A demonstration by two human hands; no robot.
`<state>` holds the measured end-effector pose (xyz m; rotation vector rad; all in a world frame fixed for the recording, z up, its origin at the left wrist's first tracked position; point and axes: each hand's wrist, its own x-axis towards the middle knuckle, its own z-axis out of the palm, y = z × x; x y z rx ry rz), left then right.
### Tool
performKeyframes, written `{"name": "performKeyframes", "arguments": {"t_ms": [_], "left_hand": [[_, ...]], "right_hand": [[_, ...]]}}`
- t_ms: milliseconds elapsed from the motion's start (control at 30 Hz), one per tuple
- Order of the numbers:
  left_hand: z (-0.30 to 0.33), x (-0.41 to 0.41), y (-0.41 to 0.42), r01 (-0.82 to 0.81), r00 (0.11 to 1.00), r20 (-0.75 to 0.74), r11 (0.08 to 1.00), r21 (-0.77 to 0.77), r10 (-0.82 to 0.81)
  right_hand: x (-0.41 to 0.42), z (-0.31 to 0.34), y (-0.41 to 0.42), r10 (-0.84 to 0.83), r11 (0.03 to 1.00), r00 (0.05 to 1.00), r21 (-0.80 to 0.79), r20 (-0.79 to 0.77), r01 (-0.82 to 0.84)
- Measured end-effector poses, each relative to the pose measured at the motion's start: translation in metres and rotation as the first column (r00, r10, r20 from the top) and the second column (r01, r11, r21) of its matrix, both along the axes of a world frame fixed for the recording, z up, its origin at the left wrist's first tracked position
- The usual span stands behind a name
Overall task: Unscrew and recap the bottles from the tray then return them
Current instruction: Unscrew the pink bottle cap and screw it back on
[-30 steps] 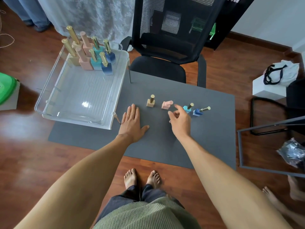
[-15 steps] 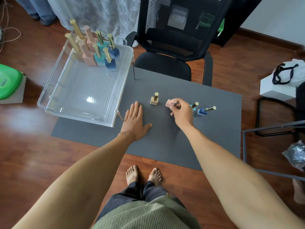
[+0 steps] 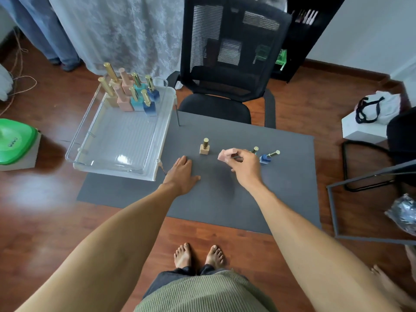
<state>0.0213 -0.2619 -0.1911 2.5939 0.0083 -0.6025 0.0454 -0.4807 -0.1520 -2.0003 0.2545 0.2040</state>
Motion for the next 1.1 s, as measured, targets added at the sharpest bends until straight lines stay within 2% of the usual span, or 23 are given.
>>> {"name": "performKeyframes", "arguments": {"t_ms": [167,500,700,833,1100], "left_hand": [[0.028,0.001,-0.006,-0.138,0.99,-0.019,0.981,-0.134,0.137],[0.079,0.004,-0.027,-0.051,0.983,0.15,0.943,-0.329,0.105],[0.09,-0.001,-0.028,-0.033,0.973,0.204,0.933,-0.358,0.112],[0.098,-0.004,-0.028,-0.031,0.968,0.225,0.942,-0.334,0.112],[0.111,-0.001,-0.026,-0.034,0.956,0.268,0.949,-0.314,0.123]], "right_hand": [[-0.012,0.021,-0.004,0.078,0.995,0.997,-0.054,-0.018,-0.079],[-0.022,0.05,0.001,0.226,0.974,0.974,-0.009,0.015,-0.226],[-0.03,0.06,0.004,0.223,0.968,0.974,0.105,0.049,-0.227],[-0.032,0.063,0.0,0.234,0.972,0.969,-0.006,0.072,-0.234],[-0.03,0.073,-0.006,0.106,0.994,0.968,0.013,0.226,-0.112]]}}
